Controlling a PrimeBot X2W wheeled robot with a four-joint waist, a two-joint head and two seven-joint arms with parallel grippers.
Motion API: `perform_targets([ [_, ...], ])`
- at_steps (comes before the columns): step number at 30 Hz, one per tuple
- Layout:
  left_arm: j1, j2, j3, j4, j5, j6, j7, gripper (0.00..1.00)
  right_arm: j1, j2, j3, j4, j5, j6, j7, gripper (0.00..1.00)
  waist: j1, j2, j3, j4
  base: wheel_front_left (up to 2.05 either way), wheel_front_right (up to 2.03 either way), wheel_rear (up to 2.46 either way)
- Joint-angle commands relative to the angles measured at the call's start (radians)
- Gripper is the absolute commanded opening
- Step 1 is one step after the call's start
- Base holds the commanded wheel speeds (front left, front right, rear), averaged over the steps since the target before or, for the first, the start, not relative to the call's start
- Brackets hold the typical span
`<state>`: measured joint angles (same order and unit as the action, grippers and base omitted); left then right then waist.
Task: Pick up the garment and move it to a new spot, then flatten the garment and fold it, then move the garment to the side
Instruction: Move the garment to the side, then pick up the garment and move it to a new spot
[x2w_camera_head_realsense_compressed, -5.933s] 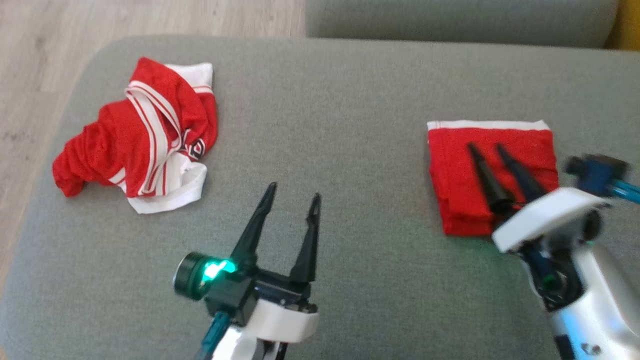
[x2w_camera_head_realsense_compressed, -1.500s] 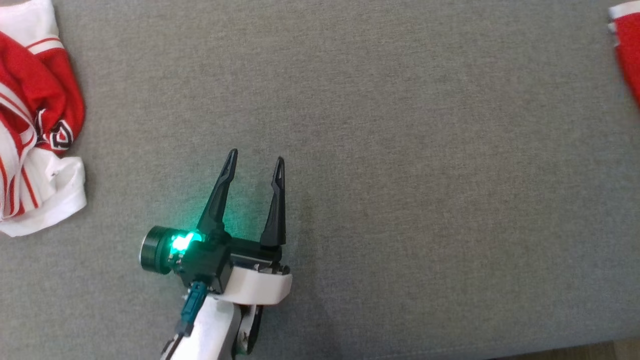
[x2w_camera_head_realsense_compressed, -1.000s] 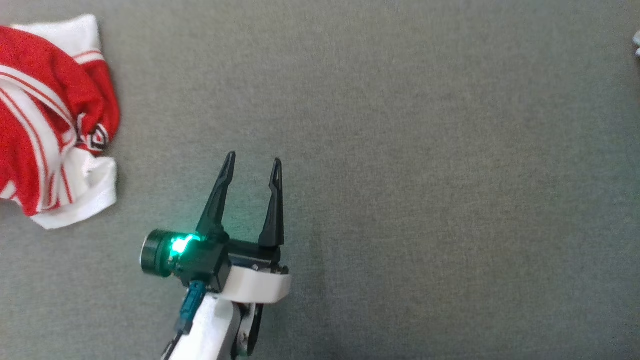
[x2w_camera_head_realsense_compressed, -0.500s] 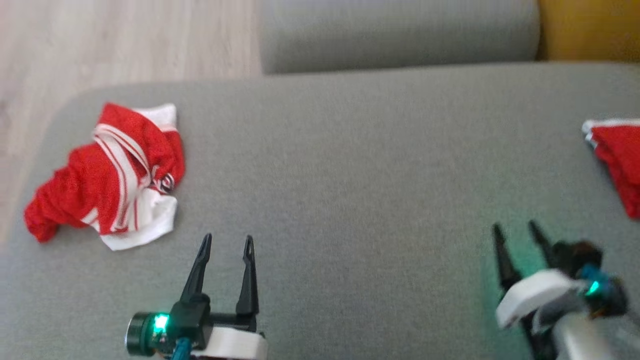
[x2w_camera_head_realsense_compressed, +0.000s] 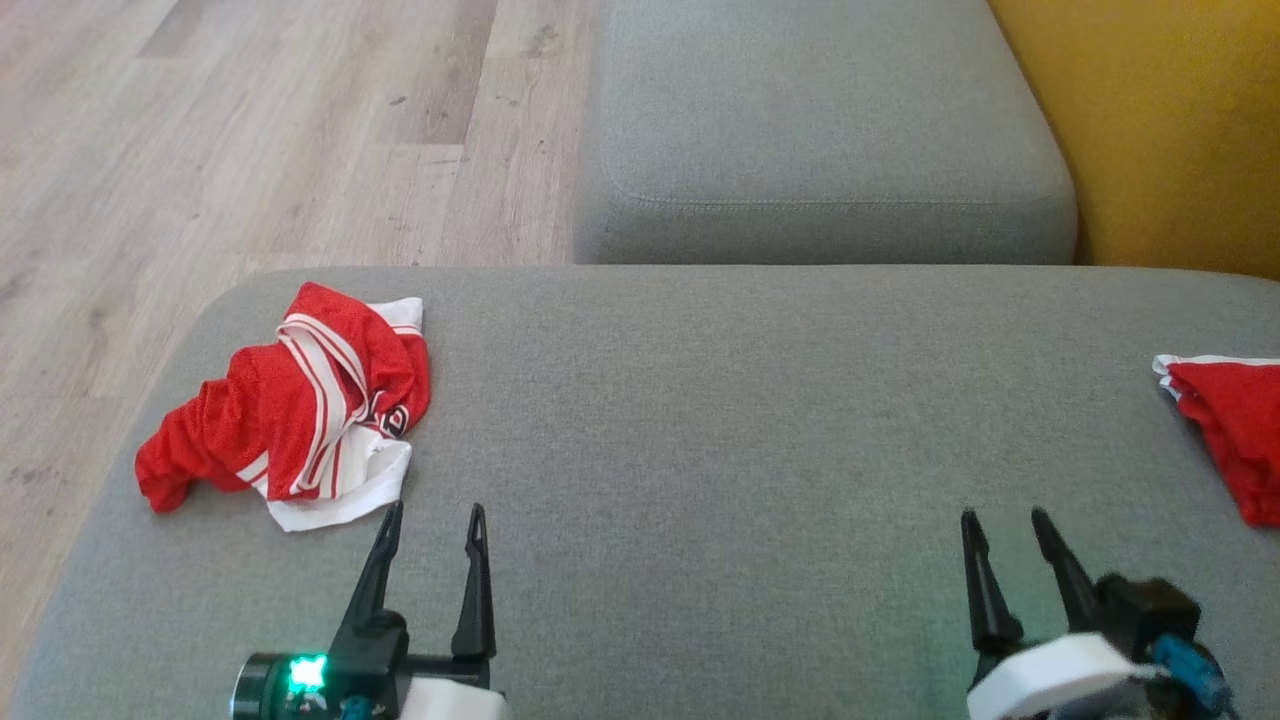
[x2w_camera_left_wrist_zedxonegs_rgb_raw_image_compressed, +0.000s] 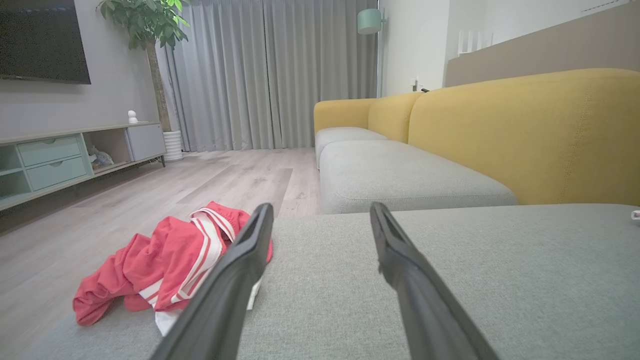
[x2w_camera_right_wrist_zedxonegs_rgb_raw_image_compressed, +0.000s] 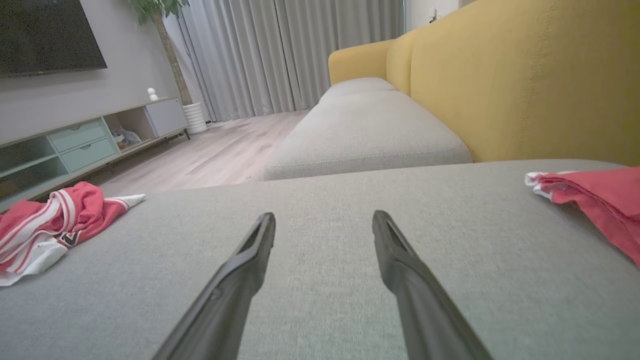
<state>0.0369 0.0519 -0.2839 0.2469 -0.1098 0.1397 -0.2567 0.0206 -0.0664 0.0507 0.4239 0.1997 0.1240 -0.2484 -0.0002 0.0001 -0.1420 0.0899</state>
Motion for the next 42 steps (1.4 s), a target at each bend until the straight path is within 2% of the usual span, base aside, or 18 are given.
perform_targets([
  [1,-0.034,-0.002,0.044,-0.032,0.014,-0.007,-0.005,1.00,-0.019,0.004,0.015,-0.039,-0.013,0.007,-0.013,1.00,0.0002,-0.0001,-0.004,0.002,0.00,0.00,0.00],
  [20,-0.026,-0.002,0.055,-0.010,0.047,-0.031,-0.005,1.00,0.014,0.016,-0.020,-0.071,-0.032,0.007,-0.013,1.00,0.0002,-0.0001,-0.011,0.016,0.00,0.00,0.00],
  [25,-0.030,-0.001,0.063,-0.008,0.056,-0.029,-0.005,1.00,0.015,0.016,-0.015,-0.079,-0.015,0.007,-0.013,1.00,0.0002,-0.0001,-0.001,0.074,0.00,0.00,0.00],
  [33,-0.043,0.019,0.100,-0.022,0.067,-0.028,-0.005,1.00,-0.006,0.016,-0.016,-0.092,0.010,0.007,-0.013,1.00,0.0002,-0.0001,0.034,0.244,0.00,0.00,0.00],
  [34,-0.043,0.019,0.100,-0.022,0.067,-0.028,-0.005,1.00,-0.006,0.016,-0.016,-0.092,0.010,0.007,-0.013,1.00,0.0002,-0.0001,0.034,0.244,0.00,0.00,0.00],
  [38,-0.043,0.029,0.129,-0.039,0.067,-0.018,-0.005,1.00,-0.028,0.016,-0.008,-0.098,0.017,0.007,-0.013,1.00,0.0002,-0.0001,0.059,0.322,0.00,0.00,0.00],
  [42,-0.039,0.037,0.167,-0.066,0.063,-0.001,-0.005,1.00,-0.059,0.016,0.010,-0.095,0.011,0.007,-0.013,1.00,0.0002,-0.0001,0.093,0.352,0.00,0.00,0.00],
])
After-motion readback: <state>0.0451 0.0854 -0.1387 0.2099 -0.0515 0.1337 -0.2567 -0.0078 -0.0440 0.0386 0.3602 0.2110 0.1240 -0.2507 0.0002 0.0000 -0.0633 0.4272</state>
